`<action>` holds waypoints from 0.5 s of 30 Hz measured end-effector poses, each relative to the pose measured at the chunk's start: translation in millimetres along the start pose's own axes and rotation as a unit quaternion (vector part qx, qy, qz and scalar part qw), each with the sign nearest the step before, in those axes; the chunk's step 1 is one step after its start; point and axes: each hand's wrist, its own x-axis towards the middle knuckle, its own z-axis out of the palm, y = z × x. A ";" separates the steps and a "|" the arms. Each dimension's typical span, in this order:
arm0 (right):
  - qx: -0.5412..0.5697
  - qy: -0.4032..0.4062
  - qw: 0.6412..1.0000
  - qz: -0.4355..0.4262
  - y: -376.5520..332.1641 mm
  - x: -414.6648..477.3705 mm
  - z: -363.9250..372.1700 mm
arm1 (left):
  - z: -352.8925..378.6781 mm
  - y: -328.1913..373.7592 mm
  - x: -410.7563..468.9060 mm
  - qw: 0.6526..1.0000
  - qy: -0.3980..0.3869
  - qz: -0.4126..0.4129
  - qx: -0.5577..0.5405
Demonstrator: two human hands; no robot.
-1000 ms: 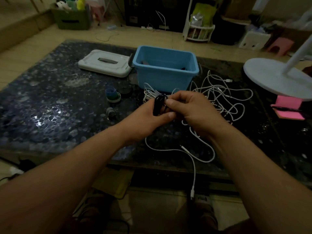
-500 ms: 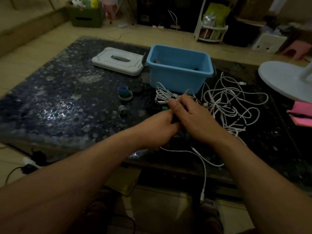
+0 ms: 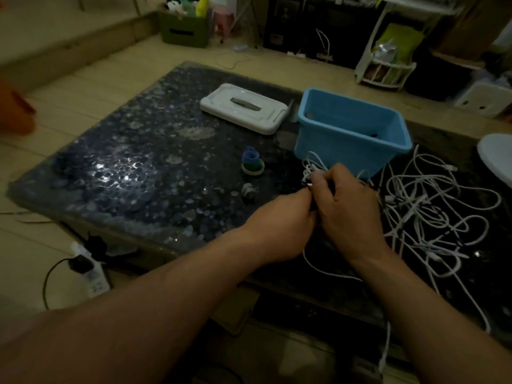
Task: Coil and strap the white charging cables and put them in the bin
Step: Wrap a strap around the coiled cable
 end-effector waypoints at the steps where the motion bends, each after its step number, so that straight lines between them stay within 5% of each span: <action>1: 0.007 -0.010 1.000 -0.002 -3.7 0.1 3.0 | -2.1 -2.6 -2.9 1.000 -0.002 -0.006 0.017; 6: 0.217 -0.074 0.963 0.142 -21.5 12.7 15.7 | -32.9 -29.0 -0.1 0.988 0.113 -0.092 -0.050; 9: 0.036 -0.193 0.978 0.076 -15.8 27.0 45.7 | -72.1 -53.1 4.2 0.904 0.265 -0.176 -0.284; 12: -0.050 -0.251 0.966 0.020 -15.6 36.5 82.4 | -90.8 -64.6 4.4 0.806 0.300 -0.233 -0.453; 15: -0.047 -0.237 0.970 -0.011 -25.9 40.2 105.7 | -91.3 -60.3 6.9 0.789 0.282 -0.227 -0.497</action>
